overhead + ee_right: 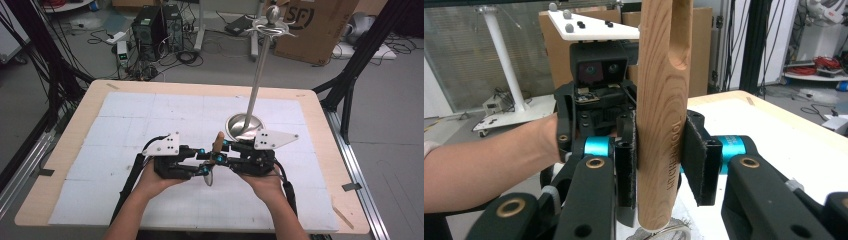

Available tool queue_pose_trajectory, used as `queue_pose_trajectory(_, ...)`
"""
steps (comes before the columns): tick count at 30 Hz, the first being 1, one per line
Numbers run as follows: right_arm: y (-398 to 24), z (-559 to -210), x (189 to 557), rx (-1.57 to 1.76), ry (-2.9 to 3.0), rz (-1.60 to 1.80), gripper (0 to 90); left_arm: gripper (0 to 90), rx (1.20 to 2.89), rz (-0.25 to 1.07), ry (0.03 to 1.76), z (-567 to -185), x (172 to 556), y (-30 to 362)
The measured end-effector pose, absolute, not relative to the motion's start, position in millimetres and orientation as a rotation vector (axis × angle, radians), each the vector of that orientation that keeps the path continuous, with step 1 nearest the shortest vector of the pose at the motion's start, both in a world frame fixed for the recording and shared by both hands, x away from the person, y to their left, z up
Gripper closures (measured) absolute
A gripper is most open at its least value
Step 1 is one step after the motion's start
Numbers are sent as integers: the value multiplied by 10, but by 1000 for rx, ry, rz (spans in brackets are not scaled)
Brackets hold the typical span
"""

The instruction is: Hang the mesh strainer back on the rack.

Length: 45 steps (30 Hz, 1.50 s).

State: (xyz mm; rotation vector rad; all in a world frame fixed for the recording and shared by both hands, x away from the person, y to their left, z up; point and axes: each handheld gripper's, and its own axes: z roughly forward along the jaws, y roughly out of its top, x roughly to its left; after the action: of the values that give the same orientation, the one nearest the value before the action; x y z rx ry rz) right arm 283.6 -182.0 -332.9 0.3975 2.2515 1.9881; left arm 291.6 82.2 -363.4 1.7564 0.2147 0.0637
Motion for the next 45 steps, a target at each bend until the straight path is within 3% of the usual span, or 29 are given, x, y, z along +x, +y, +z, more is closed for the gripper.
queue_pose_trajectory(15, -2034, -3299, 2883, 476, 2205, 1974, 700, 448, 1779, 155, 358, -3683, 2924, 1067)
queue_pose_trajectory(33, -2368, -3162, 3033, 620, 2163, 1843, 699, 258, 1787, 366, 534, -3807, 2965, 1597)
queue_pose_trajectory(45, -2586, -2867, 3171, 676, 2120, 1762, 698, 201, 1790, 397, 567, -3836, 2955, 1683)
